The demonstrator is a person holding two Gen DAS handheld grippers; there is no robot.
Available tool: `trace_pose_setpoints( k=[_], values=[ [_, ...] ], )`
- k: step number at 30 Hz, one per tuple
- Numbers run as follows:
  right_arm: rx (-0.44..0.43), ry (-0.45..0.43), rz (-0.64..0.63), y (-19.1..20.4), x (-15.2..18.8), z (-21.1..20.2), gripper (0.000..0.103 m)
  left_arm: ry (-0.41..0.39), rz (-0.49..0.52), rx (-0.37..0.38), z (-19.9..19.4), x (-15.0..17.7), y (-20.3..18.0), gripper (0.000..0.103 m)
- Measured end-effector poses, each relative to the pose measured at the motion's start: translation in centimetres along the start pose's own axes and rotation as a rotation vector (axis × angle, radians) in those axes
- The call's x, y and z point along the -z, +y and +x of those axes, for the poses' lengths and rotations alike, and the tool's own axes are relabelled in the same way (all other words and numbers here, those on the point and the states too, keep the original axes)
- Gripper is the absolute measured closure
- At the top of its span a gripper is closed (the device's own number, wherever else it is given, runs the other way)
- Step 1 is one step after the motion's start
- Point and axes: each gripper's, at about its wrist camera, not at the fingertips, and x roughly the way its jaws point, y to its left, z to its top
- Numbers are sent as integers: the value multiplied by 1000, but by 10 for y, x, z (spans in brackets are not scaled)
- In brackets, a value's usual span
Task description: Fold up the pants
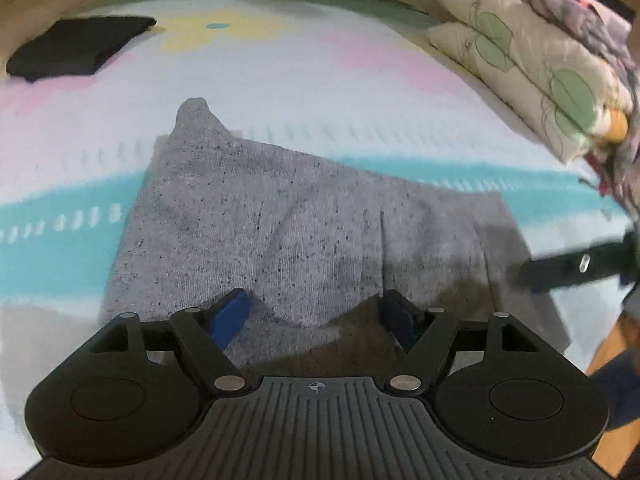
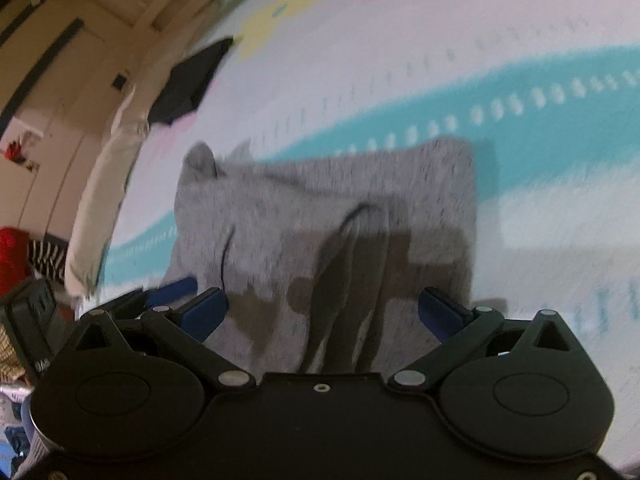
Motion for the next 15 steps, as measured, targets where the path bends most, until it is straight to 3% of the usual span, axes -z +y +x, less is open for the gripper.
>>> trace_pose_setpoints(
  k=[3, 9, 12, 15],
  values=[
    [2, 14, -25, 3, 2, 5, 0, -18, -53, 34, -1, -4, 7, 31],
    [-75, 6, -11, 5, 3, 18, 0, -59, -132, 71, -8, -7, 18, 31],
    [-114, -8, 6, 6, 4, 24, 0, -101, -165, 58, -22, -5, 28, 31],
    [-98, 0, 1, 11, 4, 27, 0, -137, -207, 20, -29, -7, 40, 31]
  ],
)
